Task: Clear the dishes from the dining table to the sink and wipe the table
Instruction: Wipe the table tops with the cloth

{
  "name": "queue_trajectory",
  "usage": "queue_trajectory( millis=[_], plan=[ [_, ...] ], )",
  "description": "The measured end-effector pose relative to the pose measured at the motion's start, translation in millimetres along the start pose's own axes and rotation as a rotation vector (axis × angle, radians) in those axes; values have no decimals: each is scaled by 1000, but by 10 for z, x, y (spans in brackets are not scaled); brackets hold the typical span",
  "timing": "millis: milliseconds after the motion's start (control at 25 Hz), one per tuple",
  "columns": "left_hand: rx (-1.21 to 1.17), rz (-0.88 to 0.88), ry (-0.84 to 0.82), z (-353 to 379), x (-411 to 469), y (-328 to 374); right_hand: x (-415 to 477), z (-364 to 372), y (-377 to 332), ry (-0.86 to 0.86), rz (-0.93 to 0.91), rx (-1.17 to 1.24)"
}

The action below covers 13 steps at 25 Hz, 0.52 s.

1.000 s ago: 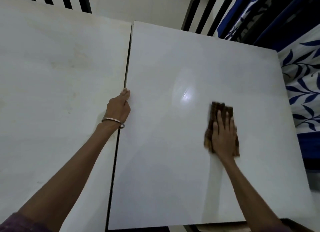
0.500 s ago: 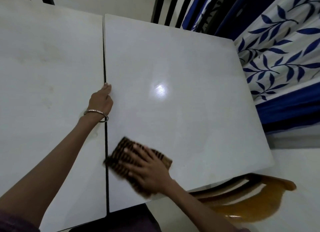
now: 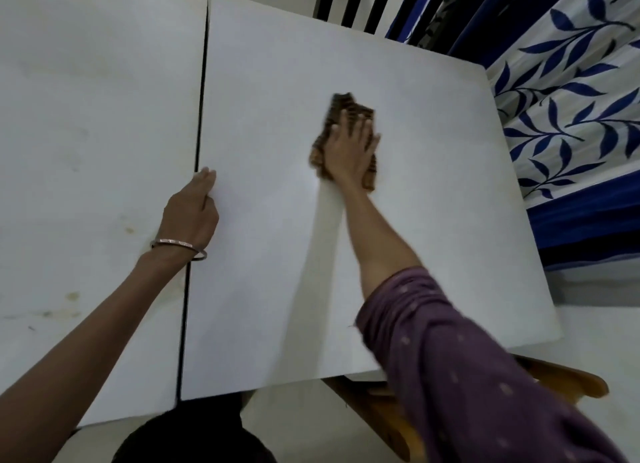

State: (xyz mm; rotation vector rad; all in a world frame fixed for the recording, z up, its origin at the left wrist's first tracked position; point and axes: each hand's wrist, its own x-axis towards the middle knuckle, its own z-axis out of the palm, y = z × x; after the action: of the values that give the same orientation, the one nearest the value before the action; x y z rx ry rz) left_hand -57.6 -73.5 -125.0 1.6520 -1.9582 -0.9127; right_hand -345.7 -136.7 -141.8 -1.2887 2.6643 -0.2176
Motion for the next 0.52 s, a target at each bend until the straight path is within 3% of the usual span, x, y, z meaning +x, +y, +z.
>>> queue_trajectory(
  millis=[120, 280, 440, 520],
  plan=[
    [-29, 12, 14, -7, -334, -14, -51, -264, 810, 68, 246, 28],
    [-68, -60, 56, -143, -599, -36, -916, -526, 1777, 131, 493, 98],
    [-77, -80, 54, -302, -749, -96, -1971, -517, 2058, 145, 655, 170],
    [-94, -105, 75, -346, -816, -94, -2367, -391, 1906, 113, 592, 167]
  ],
)
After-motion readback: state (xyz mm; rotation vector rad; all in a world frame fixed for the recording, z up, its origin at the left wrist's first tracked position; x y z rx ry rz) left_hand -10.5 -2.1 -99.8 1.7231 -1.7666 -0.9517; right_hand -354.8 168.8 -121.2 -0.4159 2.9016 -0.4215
